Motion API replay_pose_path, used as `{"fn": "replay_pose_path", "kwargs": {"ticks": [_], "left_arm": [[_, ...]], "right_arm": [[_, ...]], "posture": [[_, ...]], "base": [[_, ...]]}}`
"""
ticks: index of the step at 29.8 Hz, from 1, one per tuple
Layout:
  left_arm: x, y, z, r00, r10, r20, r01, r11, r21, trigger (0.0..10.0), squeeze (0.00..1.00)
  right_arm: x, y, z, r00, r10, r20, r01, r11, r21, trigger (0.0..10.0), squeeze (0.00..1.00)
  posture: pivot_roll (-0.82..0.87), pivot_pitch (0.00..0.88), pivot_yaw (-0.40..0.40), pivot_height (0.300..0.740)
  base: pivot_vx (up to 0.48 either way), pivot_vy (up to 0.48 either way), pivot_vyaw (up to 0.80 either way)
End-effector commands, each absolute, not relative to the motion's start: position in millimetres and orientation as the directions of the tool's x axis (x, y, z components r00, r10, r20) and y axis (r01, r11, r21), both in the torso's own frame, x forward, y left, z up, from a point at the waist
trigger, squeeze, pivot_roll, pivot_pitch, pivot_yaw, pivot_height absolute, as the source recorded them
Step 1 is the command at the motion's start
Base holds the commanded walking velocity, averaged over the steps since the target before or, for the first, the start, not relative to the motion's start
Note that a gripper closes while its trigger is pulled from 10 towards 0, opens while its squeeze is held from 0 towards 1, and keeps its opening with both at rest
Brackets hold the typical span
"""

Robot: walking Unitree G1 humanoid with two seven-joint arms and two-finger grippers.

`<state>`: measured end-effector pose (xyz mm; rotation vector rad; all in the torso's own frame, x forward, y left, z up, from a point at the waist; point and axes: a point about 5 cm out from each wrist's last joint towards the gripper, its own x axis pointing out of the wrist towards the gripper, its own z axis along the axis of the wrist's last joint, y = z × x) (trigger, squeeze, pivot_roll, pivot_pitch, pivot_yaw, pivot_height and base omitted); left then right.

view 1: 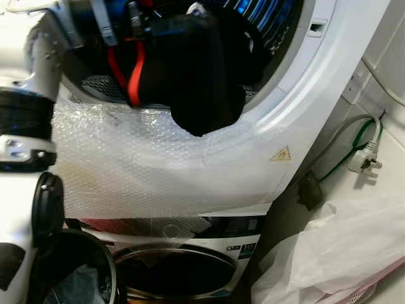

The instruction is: Clothes washing

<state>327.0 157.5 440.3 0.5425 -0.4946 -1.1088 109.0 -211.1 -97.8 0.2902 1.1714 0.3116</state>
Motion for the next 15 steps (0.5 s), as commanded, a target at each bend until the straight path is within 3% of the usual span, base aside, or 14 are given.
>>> {"fn": "replay_pose_path", "kwargs": {"ticks": [1, 2, 3, 7, 9, 10, 11, 12, 13, 14, 15], "left_arm": [[334.3, 159.1, 443.3, 0.526, -0.844, 0.110, 0.611, 0.464, 0.642, 10.0, 0.00], [334.3, 159.1, 443.3, 0.526, -0.844, 0.110, 0.611, 0.464, 0.642, 10.0, 0.00], [338.6, 163.6, 442.7, 0.617, -0.774, 0.144, 0.538, 0.548, 0.641, 10.0, 0.00], [342.2, 163.5, 433.5, 0.656, -0.742, 0.135, 0.511, 0.569, 0.644, 10.0, 0.00], [343.7, 161.1, 427.7, 0.622, -0.777, 0.094, 0.566, 0.530, 0.631, 10.0, 0.00], [346.2, 157.6, 416.8, 0.542, -0.840, 0.020, 0.674, 0.449, 0.586, 10.0, 0.00], [346.2, 157.6, 416.8, 0.542, -0.840, 0.020, 0.674, 0.449, 0.586, 10.0, 0.00], [347.5, 156.0, 409.9, 0.487, -0.873, -0.018, 0.737, 0.400, 0.546, 10.0, 0.00], [344.1, 155.1, 399.9, 0.370, -0.926, -0.077, 0.790, 0.270, 0.551, 10.0, 0.00], [344.1, 155.1, 399.9, 0.370, -0.926, -0.077, 0.790, 0.270, 0.551, 10.0, 0.00], [341.2, 156.5, 390.4, 0.304, -0.942, -0.143, 0.803, 0.173, 0.570, 10.0, 0.00]], "right_arm": [[171.2, -76.1, -69.6, 0.368, 0.774, -0.516, -0.395, 0.632, 0.667, 10.0, 0.00], [171.2, -76.1, -69.6, 0.368, 0.774, -0.516, -0.395, 0.632, 0.667, 10.0, 0.00], [172.4, -75.1, -69.2, 0.363, 0.777, -0.515, -0.399, 0.629, 0.667, 10.0, 0.00], [172.3, -73.9, -69.3, 0.351, 0.781, -0.516, -0.406, 0.624, 0.668, 10.0, 0.00], [171.9, -73.4, -69.5, 0.348, 0.782, -0.517, -0.408, 0.623, 0.668, 10.0, 0.00], [171.3, -73.2, -69.9, 0.345, 0.783, -0.518, -0.408, 0.622, 0.668, 10.0, 0.00], [171.3, -73.2, -69.9, 0.345, 0.783, -0.518, -0.408, 0.622, 0.668, 10.0, 0.00], [171.0, -73.4, -70.1, 0.345, 0.782, -0.518, -0.407, 0.623, 0.668, 10.0, 0.00], [169.9, -73.9, -70.7, 0.345, 0.781, -0.520, -0.406, 0.624, 0.668, 10.0, 0.00], [169.9, -73.9, -70.7, 0.345, 0.781, -0.520, -0.406, 0.624, 0.668, 10.0, 0.00], [168.9, -74.5, -71.2, 0.349, 0.779, -0.521, -0.401, 0.627, 0.668, 10.0, 0.00]], "posture": [[0.03, 0.000, 0.120, 0.740], [0.03, 0.000, 0.120, 0.740], [0.04, 0.000, 0.115, 0.740], [0.06, 0.000, 0.109, 0.740], [0.05, 0.000, 0.110, 0.740], [0.04, 0.000, 0.113, 0.740], [0.04, 0.000, 0.113, 0.740], [0.04, 0.000, 0.113, 0.740], [0.03, 0.000, 0.117, 0.740], [0.03, 0.000, 0.117, 0.740], [0.02, 0.000, 0.124, 0.740]], "base": [[0.000, 0.000, 0.00], [0.000, 0.000, 0.00], [0.000, 0.000, 0.00], [0.000, 0.000, 0.00], [0.000, 0.000, 0.00], [0.000, 0.000, 0.00], [0.000, 0.000, 0.00], [0.000, 0.000, 0.00], [0.000, 0.000, 0.00], [0.000, 0.000, 0.00], [0.000, 0.000, 0.00]]}}
